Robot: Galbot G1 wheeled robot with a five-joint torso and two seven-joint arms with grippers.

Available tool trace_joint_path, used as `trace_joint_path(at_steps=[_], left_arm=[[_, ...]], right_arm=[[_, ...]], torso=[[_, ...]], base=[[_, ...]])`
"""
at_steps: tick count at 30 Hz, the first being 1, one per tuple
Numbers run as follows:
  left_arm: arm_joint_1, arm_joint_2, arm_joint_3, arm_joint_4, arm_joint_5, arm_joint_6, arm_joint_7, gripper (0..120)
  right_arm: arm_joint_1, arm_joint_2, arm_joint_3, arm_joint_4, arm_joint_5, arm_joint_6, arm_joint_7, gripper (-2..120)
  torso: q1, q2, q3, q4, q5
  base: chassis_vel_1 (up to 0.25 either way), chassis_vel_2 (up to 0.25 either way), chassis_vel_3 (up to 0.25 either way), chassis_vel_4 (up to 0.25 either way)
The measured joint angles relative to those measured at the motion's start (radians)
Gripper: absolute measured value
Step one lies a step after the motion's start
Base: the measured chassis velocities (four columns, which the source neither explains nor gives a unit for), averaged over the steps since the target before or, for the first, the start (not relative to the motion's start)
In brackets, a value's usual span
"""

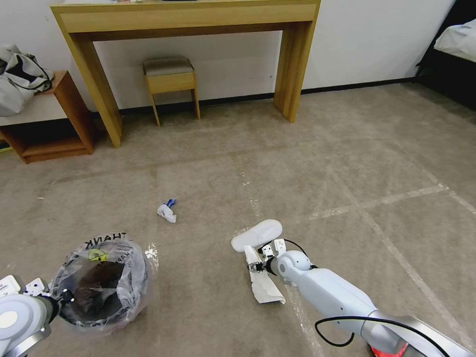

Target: Pick up the trash bin and place the garbage on the floor into it.

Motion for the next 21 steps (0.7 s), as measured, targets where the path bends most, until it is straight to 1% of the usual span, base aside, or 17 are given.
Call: trace_joint_path(at_steps=[1,2,4,5,7,8,10,11,12,13,16,20,21], left_arm=[[-0.002,-0.001,0.002,0.001,0.002,-0.001,0.000,0],[-0.002,-0.001,0.002,0.001,0.002,-0.001,0.000,0],[-0.006,-0.001,0.004,0.003,0.004,-0.002,0.000,0],[-0.006,-0.001,0.004,0.003,0.004,-0.002,0.000,0],[-0.008,0.002,0.005,0.003,0.004,-0.003,0.001,0],[-0.008,0.002,0.005,0.003,0.004,-0.003,0.001,0],[-0.008,0.004,0.006,0.003,0.003,-0.003,0.001,0],[-0.008,0.004,0.006,0.003,0.003,-0.003,0.001,0],[-0.009,0.004,0.007,0.003,0.003,-0.003,0.001,0],[-0.010,0.004,0.008,0.003,0.003,-0.003,0.001,0],[-0.009,0.004,0.008,0.001,0.003,-0.004,0.001,0],[-0.007,0.001,0.008,-0.003,0.003,-0.004,0.001,0],[-0.004,-0.001,0.008,-0.006,0.004,-0.004,0.001,0]], right_arm=[[0.000,0.001,0.000,-0.002,0.000,0.002,0.000,47],[0.000,0.001,0.000,-0.002,0.000,0.002,0.000,47],[0.001,0.003,-0.004,-0.007,0.001,0.007,-0.003,36],[0.001,0.003,-0.004,-0.007,0.001,0.007,-0.003,36],[0.002,0.004,-0.004,-0.012,0.001,0.012,-0.006,26],[0.002,0.004,-0.004,-0.012,0.001,0.012,-0.006,26],[0.002,0.003,-0.003,-0.012,0.003,0.013,-0.008,14],[0.002,0.003,-0.003,-0.012,0.003,0.013,-0.008,14],[0.001,0.000,-0.001,-0.007,0.004,0.013,-0.008,7],[0.000,-0.004,0.000,-0.001,0.006,0.013,-0.008,3],[-0.002,-0.008,0.007,0.010,0.011,0.014,-0.003,0],[-0.005,-0.008,0.034,0.031,0.020,0.013,0.008,0],[-0.007,-0.012,0.059,0.060,0.028,0.013,0.015,0]], torso=[[0.000,0.000,0.000,0.0001,-0.0001],[0.000,0.000,0.000,0.0001,-0.0001],[0.000,0.000,0.000,0.0001,0.0000],[0.000,0.000,0.000,0.0001,0.0000],[0.000,0.000,0.000,0.0000,0.0000],[0.000,0.000,0.000,0.0000,0.0000],[0.000,0.000,0.000,0.0002,0.0000],[0.000,0.000,0.000,0.0002,0.0000],[0.000,0.000,0.000,0.0001,0.0000],[0.000,0.000,0.000,0.0000,0.0000],[0.000,0.000,0.000,0.0000,0.0000],[0.000,0.000,0.000,0.0000,0.0001],[0.000,0.000,0.000,0.0002,0.0001]], base=[[0.000,0.000,0.000,0.000],[0.000,0.000,0.000,0.000],[0.000,0.000,0.000,0.000],[0.000,0.000,0.000,0.000],[0.000,0.000,0.000,0.000],[0.000,0.000,0.000,0.000],[0.000,0.000,0.000,0.000],[0.000,0.000,0.000,0.000],[0.000,0.000,0.000,0.000],[0.000,0.000,0.000,0.000],[0.000,0.000,0.000,0.000],[0.000,0.000,0.000,0.000],[0.000,0.000,0.000,0.000]])
